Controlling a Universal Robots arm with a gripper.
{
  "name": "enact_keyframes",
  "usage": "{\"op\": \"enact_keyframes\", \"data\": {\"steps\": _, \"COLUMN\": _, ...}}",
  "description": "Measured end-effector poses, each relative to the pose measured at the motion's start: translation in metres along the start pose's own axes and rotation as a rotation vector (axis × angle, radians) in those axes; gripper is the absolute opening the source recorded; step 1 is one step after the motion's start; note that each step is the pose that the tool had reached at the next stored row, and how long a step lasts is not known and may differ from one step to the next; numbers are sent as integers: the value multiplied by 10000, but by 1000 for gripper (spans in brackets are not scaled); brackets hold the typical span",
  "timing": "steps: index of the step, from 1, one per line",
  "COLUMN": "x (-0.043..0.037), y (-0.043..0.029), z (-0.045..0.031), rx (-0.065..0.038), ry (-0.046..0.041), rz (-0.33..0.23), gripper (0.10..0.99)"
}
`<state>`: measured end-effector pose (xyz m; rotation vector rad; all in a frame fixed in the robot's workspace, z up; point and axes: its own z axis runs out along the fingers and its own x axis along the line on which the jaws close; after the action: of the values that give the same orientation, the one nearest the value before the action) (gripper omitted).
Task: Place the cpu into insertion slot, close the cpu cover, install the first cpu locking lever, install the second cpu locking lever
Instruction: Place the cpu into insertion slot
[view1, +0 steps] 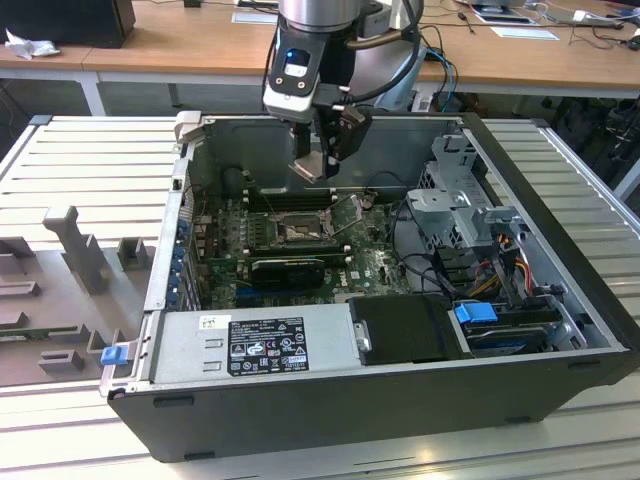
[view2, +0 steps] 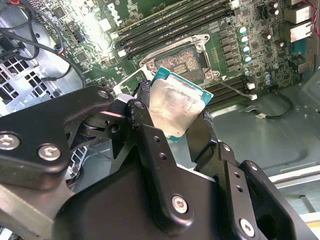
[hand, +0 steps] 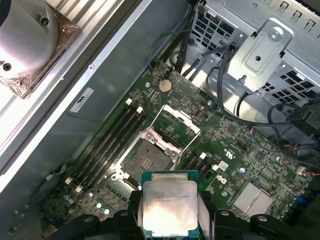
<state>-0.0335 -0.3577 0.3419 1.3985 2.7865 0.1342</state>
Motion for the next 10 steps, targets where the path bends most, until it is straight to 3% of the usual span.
{"op": "enact_keyframes", "data": {"steps": 8, "x": 0, "y": -1, "z": 14, "rx": 5, "ry": -9, "rz": 187, "gripper": 529}}
{"op": "enact_keyframes", "data": {"steps": 10, "x": 0, "y": -2, "z": 18, "rx": -2, "ry": -33, "rz": 470, "gripper": 529}}
